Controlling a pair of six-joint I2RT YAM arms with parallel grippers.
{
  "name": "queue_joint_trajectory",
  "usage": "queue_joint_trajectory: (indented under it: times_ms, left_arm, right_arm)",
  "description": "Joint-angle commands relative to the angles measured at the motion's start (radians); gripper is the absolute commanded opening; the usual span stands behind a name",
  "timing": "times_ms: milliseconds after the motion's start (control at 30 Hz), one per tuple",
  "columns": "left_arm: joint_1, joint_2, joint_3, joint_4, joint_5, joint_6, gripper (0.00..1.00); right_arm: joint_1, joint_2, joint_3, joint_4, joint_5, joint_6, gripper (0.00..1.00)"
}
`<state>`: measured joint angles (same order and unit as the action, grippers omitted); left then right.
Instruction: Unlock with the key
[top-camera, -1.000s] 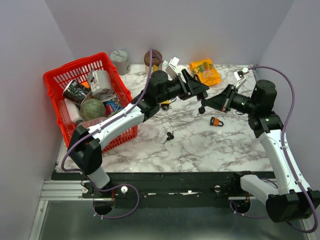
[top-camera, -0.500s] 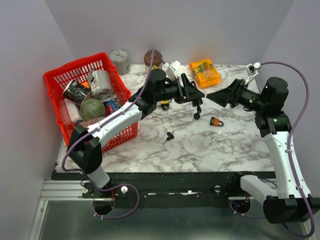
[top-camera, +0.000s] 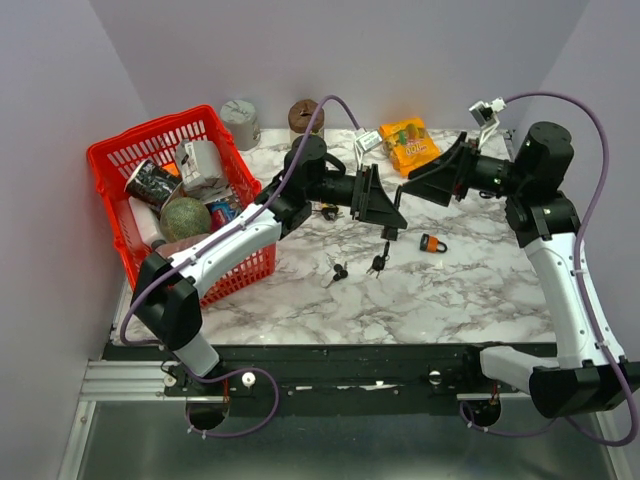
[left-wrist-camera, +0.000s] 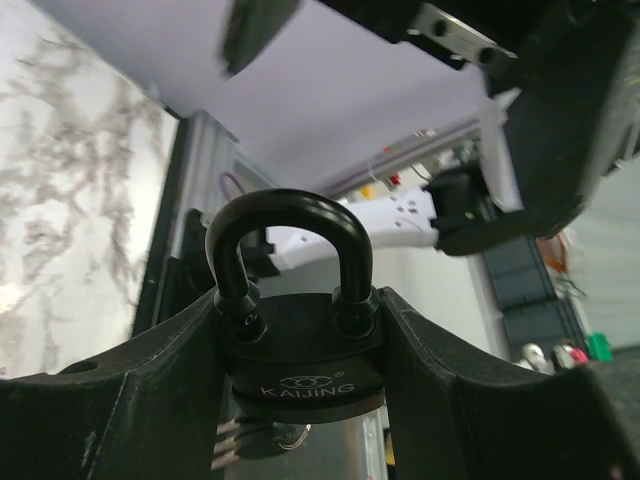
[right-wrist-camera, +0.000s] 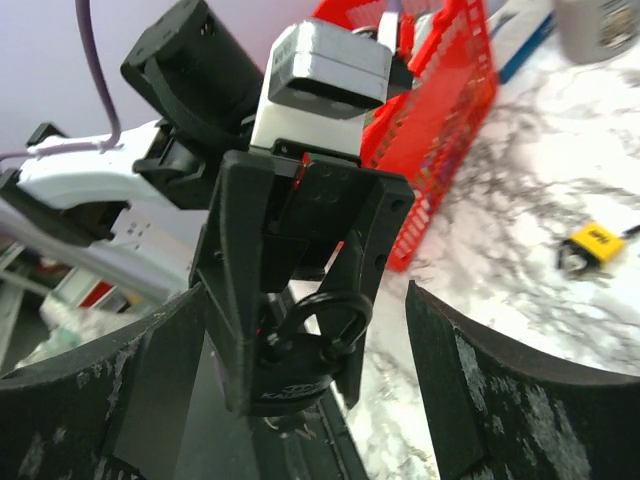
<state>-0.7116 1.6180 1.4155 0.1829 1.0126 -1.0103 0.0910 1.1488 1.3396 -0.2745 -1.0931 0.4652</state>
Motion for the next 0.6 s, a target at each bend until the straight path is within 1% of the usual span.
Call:
queue_joint_trajectory:
  times_ms: [0,200,300,400,433,500,533,567]
  left_arm:
    - [0.0,-0.07,-0.003,0.233,0.147,-0.123,0.0]
    - [0.0,-0.061,0.005,0.233,0.142,-0.126,0.0]
    - [-0.002,-0.063,0.005,0.225,0.135,-0.119,0.0]
    - [-0.002,-0.072,0.008,0.169,0.118,-0.071,0.0]
    - [0.0,-0.075,0.011,0.14,0.104,-0.045,0.0]
    - [-0.002,-0.079,0.031,0.031,0.083,0.047,0.0]
    - [0.0,-0.079,0.043,-0.018,0.054,0.083,0.0]
    - [-0.002,-0.079,0.068,-0.122,0.035,0.166,0.0]
  right_arm:
    - [0.042,0.014,-0.003,0.061,-0.119,0.016,0.87]
    - [0.087,0.028,-0.025,0.058,-0.171,0.021,0.87]
    - [0.098,0.031,-0.036,0.06,-0.185,0.03,0.83]
    - [0.108,0.034,-0.04,0.06,-0.186,0.033,0.72]
    - [0.113,0.034,-0.042,0.06,-0.186,0.036,0.63]
    - [0.116,0.035,-0.045,0.06,-0.18,0.041,0.57]
    - [0.116,0.034,-0.045,0.06,-0.18,0.043,0.51]
    - [0.118,0.034,-0.048,0.057,-0.18,0.044,0.49]
